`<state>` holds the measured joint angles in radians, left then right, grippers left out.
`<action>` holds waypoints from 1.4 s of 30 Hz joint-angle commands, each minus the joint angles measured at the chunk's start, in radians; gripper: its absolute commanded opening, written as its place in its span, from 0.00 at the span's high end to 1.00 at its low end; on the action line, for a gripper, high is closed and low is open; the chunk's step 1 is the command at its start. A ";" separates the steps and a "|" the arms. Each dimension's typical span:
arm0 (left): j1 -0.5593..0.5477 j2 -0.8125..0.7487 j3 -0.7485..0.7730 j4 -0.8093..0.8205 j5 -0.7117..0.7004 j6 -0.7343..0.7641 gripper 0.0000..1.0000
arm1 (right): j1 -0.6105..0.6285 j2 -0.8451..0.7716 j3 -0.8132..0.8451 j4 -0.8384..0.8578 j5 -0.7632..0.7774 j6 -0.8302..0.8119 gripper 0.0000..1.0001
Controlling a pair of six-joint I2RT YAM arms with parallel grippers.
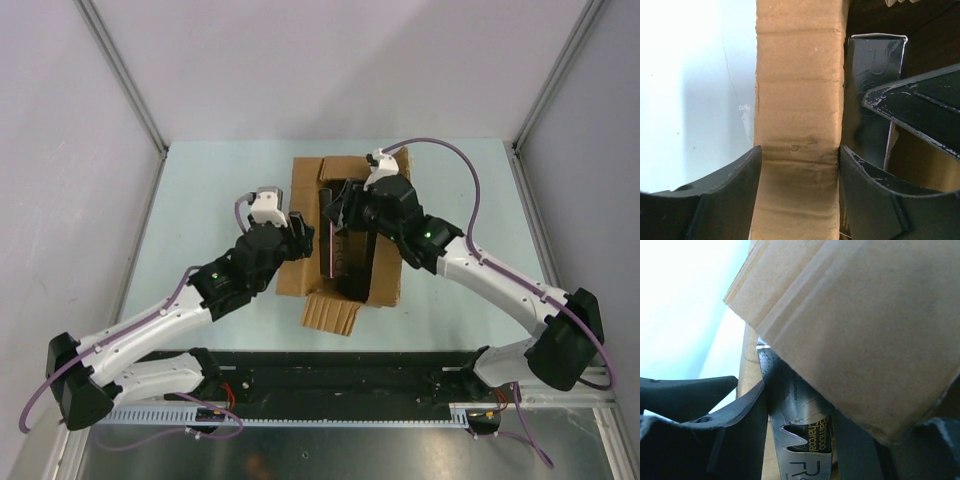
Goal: Unpack the express box
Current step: Pick up the product from the express box.
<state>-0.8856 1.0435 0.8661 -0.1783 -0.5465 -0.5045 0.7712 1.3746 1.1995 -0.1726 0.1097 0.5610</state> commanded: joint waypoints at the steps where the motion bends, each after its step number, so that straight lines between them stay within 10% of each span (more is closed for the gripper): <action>1: 0.045 -0.030 0.025 -0.105 -0.050 0.067 0.33 | -0.088 -0.072 0.023 0.200 -0.024 0.011 1.00; 13: 0.155 -0.051 -0.003 -0.142 0.043 0.063 0.42 | -0.277 -0.037 0.023 0.406 -0.419 0.250 1.00; 23: 0.165 -0.073 0.022 -0.148 0.034 0.084 0.38 | -0.306 -0.052 0.023 0.522 -0.409 0.261 1.00; 42: 0.246 -0.039 0.063 -0.153 0.168 0.159 0.31 | -0.397 0.043 0.055 1.139 -0.785 0.795 1.00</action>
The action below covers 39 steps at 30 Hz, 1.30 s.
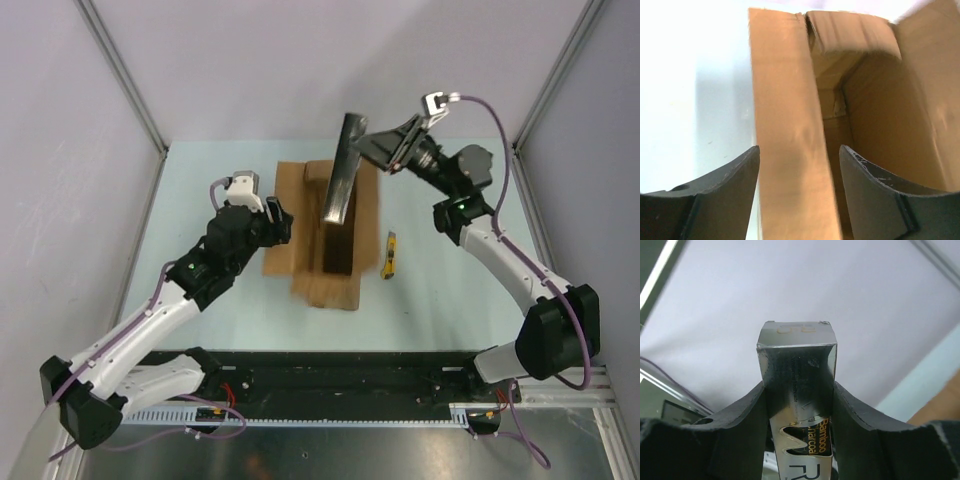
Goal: Unpack the express box
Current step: Place the product at the center of the board.
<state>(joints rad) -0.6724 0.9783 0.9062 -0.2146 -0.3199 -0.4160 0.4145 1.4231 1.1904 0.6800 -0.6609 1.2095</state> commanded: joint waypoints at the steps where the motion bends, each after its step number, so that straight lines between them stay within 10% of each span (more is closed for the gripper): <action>1: 0.034 0.034 0.028 -0.115 -0.054 0.074 0.31 | -0.040 -0.001 0.069 0.347 -0.013 0.169 1.00; 5: 0.036 0.057 0.045 -0.114 -0.051 0.083 0.30 | -0.040 -0.001 0.104 0.291 -0.037 0.142 1.00; 25: 0.054 0.117 0.082 -0.114 -0.027 0.129 0.26 | -0.396 -0.032 0.156 -1.230 0.489 -0.622 1.00; 39: 0.059 0.263 0.224 -0.095 0.220 0.180 0.27 | -0.315 0.357 0.155 -1.395 0.747 -0.755 1.00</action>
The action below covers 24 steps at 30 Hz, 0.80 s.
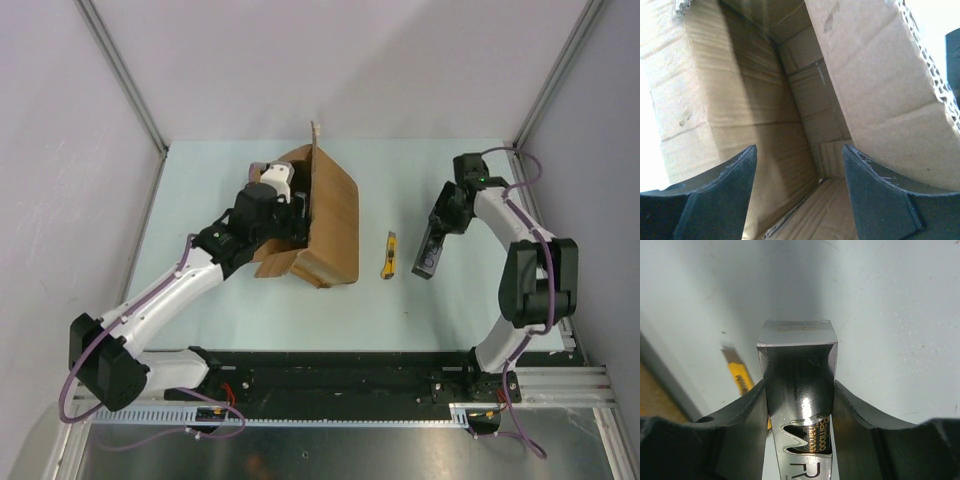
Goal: Unpack the express box
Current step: Place the product at the center of the board.
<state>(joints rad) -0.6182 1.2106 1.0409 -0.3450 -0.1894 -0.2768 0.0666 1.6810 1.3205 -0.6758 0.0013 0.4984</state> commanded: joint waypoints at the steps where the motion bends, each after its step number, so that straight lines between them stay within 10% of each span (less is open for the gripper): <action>1: 0.005 0.036 0.099 0.035 0.090 0.053 0.27 | 0.042 0.123 0.026 -0.041 0.091 -0.050 1.00; 6: 0.005 0.038 0.120 0.037 0.093 0.090 0.26 | 0.064 0.215 0.039 -0.027 0.114 -0.066 0.95; 19: 0.003 -0.025 0.194 0.035 0.051 0.172 0.15 | 0.110 0.063 0.086 -0.008 0.279 -0.032 0.12; 24: 0.006 -0.100 0.225 0.034 -0.027 0.194 0.02 | 0.105 -0.079 0.111 -0.025 0.342 -0.017 0.00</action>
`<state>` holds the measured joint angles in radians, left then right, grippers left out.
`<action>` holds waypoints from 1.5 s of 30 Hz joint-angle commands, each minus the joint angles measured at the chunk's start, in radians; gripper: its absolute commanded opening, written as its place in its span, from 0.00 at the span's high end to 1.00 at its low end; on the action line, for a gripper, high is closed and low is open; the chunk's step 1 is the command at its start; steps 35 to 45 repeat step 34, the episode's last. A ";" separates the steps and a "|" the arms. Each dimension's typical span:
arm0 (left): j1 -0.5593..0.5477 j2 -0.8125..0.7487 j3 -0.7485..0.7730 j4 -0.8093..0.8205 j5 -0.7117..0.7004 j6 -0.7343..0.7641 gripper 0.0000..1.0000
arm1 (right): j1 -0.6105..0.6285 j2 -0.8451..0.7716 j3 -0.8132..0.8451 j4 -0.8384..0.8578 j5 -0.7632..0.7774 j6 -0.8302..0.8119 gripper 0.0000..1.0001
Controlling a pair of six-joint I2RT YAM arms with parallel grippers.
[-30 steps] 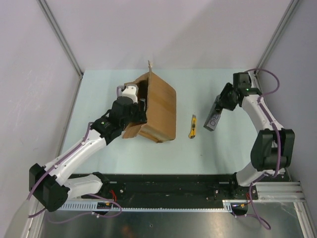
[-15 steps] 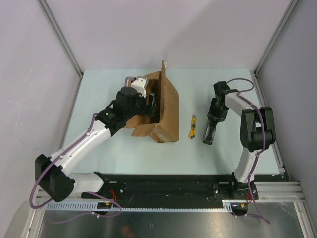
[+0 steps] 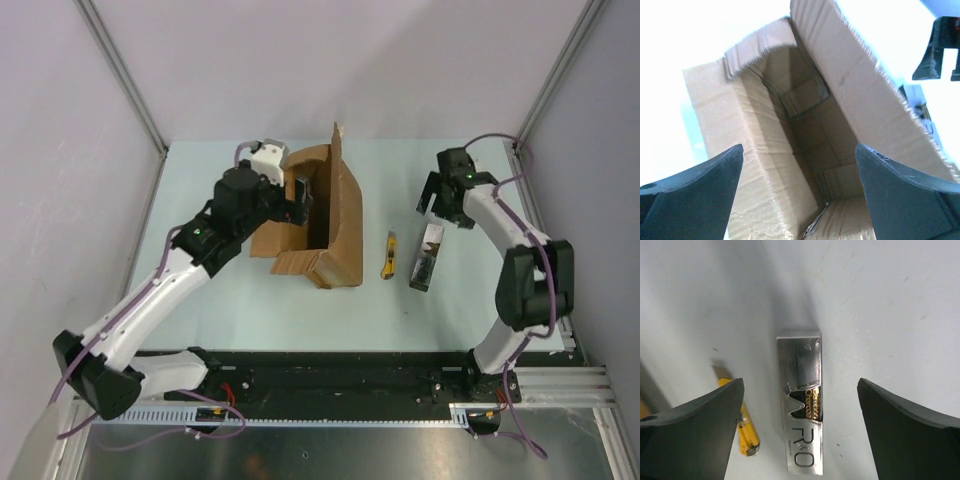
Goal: Unpack the express box
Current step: Reset both arms
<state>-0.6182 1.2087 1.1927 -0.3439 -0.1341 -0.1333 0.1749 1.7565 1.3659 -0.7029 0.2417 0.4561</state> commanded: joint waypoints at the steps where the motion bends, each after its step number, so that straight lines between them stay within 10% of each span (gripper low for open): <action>1: 0.008 -0.110 0.071 0.029 -0.102 0.047 0.00 | -0.003 -0.173 0.074 -0.003 0.105 0.027 0.00; 22: 0.196 -0.639 -0.186 -0.271 -0.015 -0.223 0.00 | -0.015 -0.730 0.075 -0.277 0.294 0.128 0.00; 45: 0.196 -0.696 -0.168 -0.320 0.024 -0.186 0.00 | 0.037 -0.816 0.050 -0.320 0.311 0.174 0.00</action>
